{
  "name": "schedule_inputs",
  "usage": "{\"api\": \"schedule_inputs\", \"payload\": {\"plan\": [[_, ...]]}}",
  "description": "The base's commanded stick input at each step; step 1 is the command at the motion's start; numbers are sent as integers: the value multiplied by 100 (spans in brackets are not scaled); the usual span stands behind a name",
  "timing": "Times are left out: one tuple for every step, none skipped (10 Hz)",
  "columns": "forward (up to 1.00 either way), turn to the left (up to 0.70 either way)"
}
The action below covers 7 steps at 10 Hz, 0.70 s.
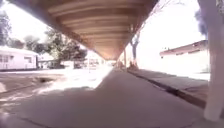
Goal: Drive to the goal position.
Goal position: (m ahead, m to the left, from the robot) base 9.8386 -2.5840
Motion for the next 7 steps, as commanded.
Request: {"api": "schedule_inputs", "payload": {"plan": [[85, 0], [85, 0], [85, 0], [85, 0], [85, 0], [85, 0], [85, 0]]}}
